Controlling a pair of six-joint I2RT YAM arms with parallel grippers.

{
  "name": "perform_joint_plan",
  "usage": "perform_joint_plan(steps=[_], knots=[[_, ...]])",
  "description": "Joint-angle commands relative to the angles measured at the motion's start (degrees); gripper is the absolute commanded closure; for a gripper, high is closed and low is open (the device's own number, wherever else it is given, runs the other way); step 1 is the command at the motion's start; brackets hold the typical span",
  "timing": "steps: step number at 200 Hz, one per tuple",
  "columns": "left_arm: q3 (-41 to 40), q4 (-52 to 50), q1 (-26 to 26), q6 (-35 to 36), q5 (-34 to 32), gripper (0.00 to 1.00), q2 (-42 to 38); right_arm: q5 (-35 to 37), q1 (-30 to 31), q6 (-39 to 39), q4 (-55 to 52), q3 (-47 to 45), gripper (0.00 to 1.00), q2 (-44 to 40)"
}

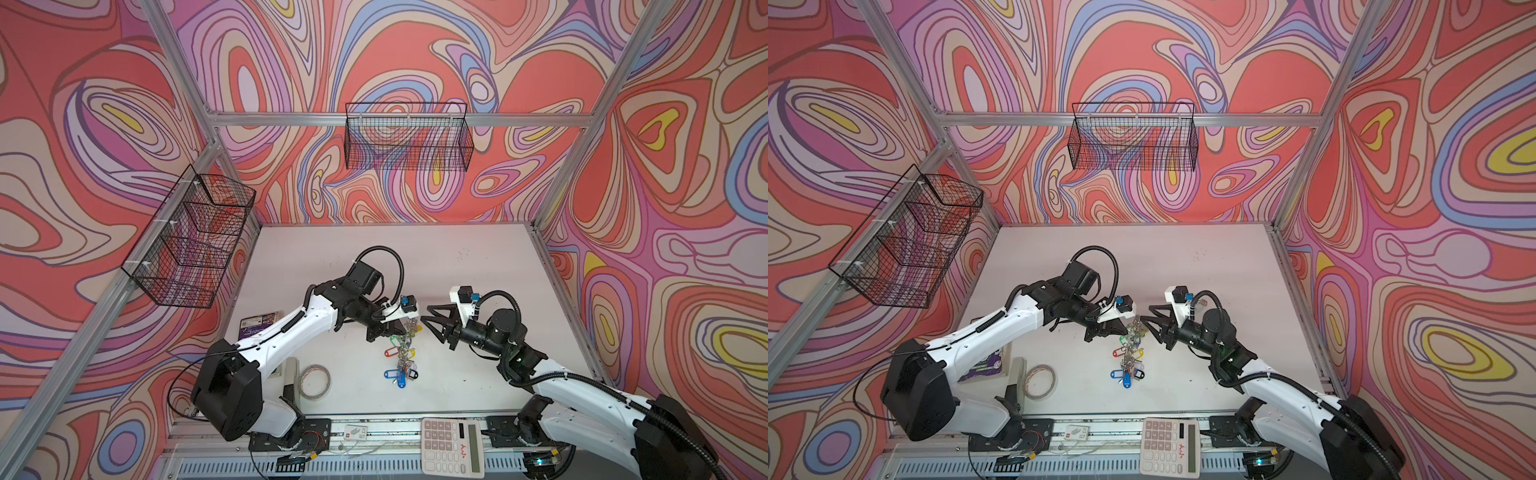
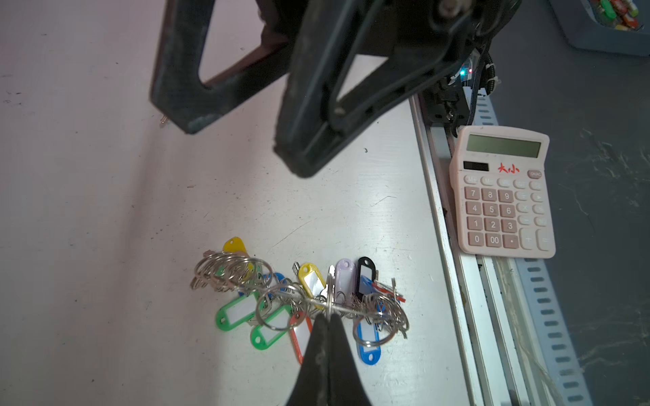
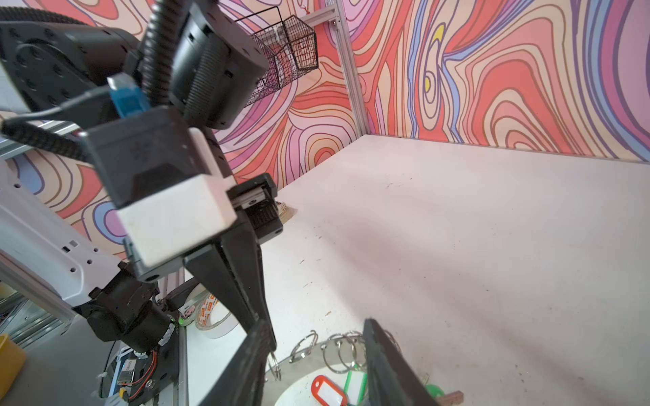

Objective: Attach keys to a key ring
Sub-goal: Pass the keyring.

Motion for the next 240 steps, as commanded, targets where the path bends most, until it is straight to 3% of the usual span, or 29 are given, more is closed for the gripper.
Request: perform_joint_plan(steps=[1, 105, 152, 200, 240], knots=[[2.85, -3.26, -1.83, 3.8, -2.9, 1.0, -2.12, 0.86, -0.15, 0.42, -0.08, 0.63, 0.53, 0.4], [4.36, -1.21, -6.21, 12.99, -12.69, 1.0, -6.19, -0.84, -3.67, 2.66, 1.9, -0.03, 0.4, 0.19], [7.62, -4.31, -6.82, 16.52, -13.72, 1.0, -4.88, -3.99, -3.67, 2.02, -2.59, 1.02, 0.4, -0.56], [12.71, -6.92, -6.74, 10.0, -11.31, 1.0, -3.46, -4.45, -3.67, 3.91, -4.94, 0.39, 0.42, -4.07], [10.95, 0.84, -6.61, -5.84, -9.74, 1.0, -7.1, -0.48, -3.67, 3.57, -4.87, 1.59, 0.39, -6.32]])
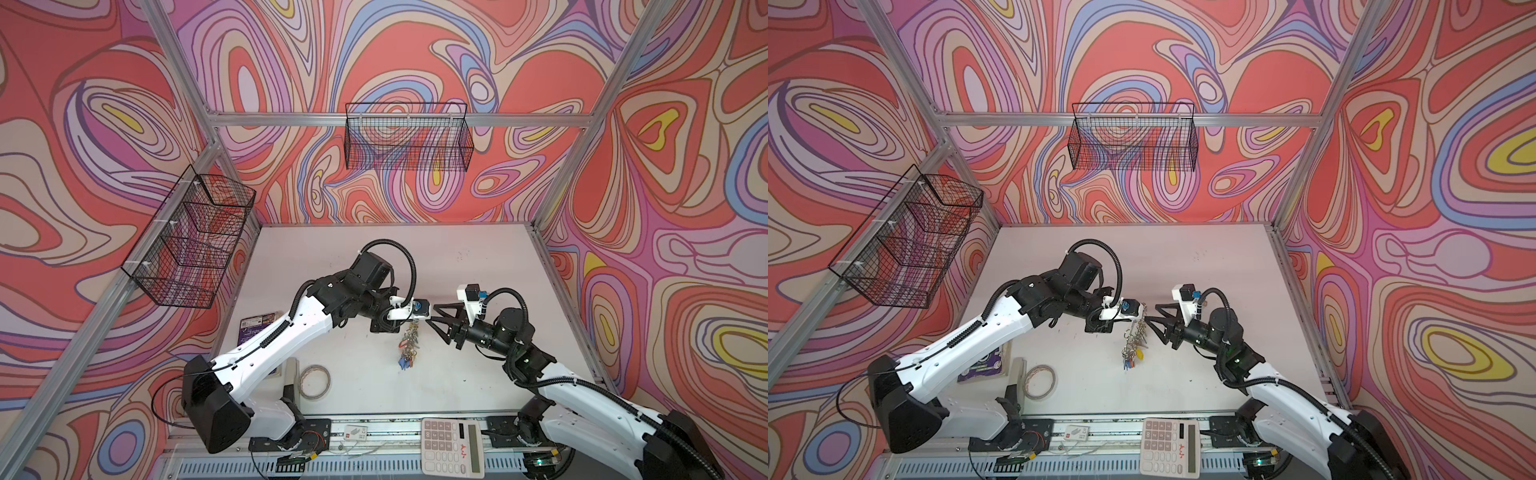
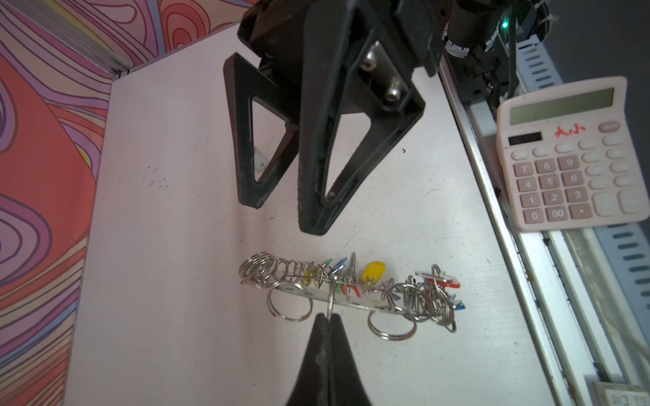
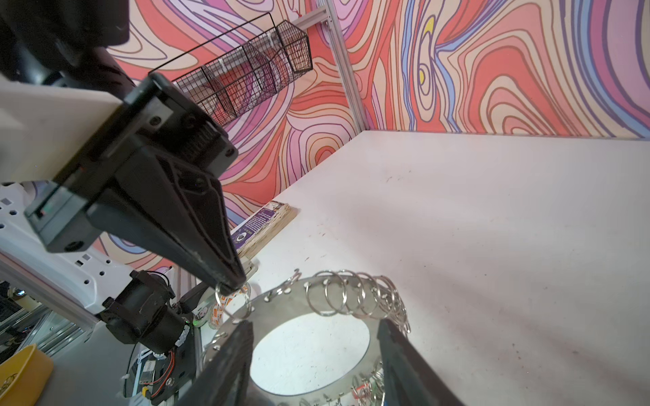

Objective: Attach keys to a key ring
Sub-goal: Pass the keyring.

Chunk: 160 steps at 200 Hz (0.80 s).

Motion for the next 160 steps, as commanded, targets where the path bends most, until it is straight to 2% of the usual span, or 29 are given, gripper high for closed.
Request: perform_joint_plan(steps=[1, 24, 61, 77, 104, 148, 160], knots=[[-0.09, 5.65, 0.06, -11.08, 3.2, 1.0, -3.45, 2.44, -0.19, 0.43, -0.14, 1.55, 0.39, -0.78], [-2.23, 10.25, 0.02, -18.8, 5.63, 1.0, -5.94, 4.77, -0.23, 0.22, -0.11, 2.75, 0.38, -0.12], [-5.74, 16.55, 0.0, -31.22, 4.51, 1.0, -9.6, 9.63, -0.19, 0.59, 1.85, 4.05, 0.32, 0.76], [-7.6, 19.65, 0.0, -34.96, 4.6, 1.0, -11.2, 11.48, -0.19, 0.57, 3.05, 3.87, 0.25, 1.6], [-10.39, 24.69, 0.06, -42.89, 3.0, 1.0, -13.18, 15.62, -0.19, 0.38, 5.35, 2.37, 0.02, 1.22], [-11.26, 26.18, 0.0, -52.23, -0.72, 1.0, -14.04, 19.01, -0.19, 1.43, 7.86, 0.78, 0.02, 1.11], [-12.58, 29.78, 0.0, -54.65, -1.12, 1.0, -14.83, 19.0, -0.19, 1.49, 7.9, 0.67, 0.02, 1.09]])
